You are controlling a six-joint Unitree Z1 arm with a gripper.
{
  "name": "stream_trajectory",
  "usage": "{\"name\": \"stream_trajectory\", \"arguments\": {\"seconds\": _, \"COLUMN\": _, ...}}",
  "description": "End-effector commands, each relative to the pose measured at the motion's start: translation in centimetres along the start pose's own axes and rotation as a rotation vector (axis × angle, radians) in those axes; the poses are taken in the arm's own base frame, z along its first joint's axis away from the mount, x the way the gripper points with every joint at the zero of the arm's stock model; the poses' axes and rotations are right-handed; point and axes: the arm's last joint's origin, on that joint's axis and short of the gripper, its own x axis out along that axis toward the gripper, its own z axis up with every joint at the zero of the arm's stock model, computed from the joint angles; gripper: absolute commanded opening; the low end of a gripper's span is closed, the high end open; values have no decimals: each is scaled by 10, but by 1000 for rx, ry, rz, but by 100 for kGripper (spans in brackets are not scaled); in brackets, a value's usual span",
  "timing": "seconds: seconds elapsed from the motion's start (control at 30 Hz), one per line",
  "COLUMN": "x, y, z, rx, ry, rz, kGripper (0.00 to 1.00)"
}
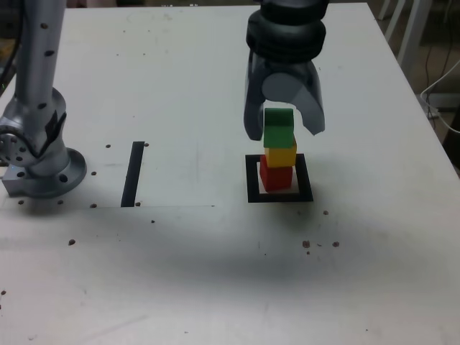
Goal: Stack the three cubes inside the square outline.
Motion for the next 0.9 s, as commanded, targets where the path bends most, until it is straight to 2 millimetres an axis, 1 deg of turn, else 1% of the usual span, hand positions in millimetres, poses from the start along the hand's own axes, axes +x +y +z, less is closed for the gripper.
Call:
{"name": "stream_trajectory", "arguments": {"seconds": 0.0, "x": -10, "y": 2, "z": -9, "rx": 5, "ry": -23, "rz": 2, "kGripper": 99}}
{"name": "stream_trajectory", "arguments": {"seconds": 0.17, "x": -24, "y": 2, "z": -22, "rx": 23, "ry": -52, "rz": -19, "kGripper": 99}}
{"name": "stream_trajectory", "arguments": {"seconds": 0.3, "x": -28, "y": 0, "z": -30, "rx": 36, "ry": -59, "rz": -41, "kGripper": 99}}
{"name": "stream_trajectory", "arguments": {"seconds": 0.4, "x": -30, "y": 0, "z": -41, "rx": 41, "ry": -55, "rz": -51, "kGripper": 99}}
{"name": "stream_trajectory", "arguments": {"seconds": 0.43, "x": -31, "y": 0, "z": -46, "rx": 41, "ry": -51, "rz": -54, "kGripper": 99}}
{"name": "stream_trajectory", "arguments": {"seconds": 0.7, "x": -38, "y": 4, "z": -104, "rx": 37, "ry": -56, "rz": -62, "kGripper": 99}}
{"name": "stream_trajectory", "arguments": {"seconds": 0.87, "x": -36, "y": 8, "z": -137, "rx": 29, "ry": -60, "rz": -48, "kGripper": 99}}
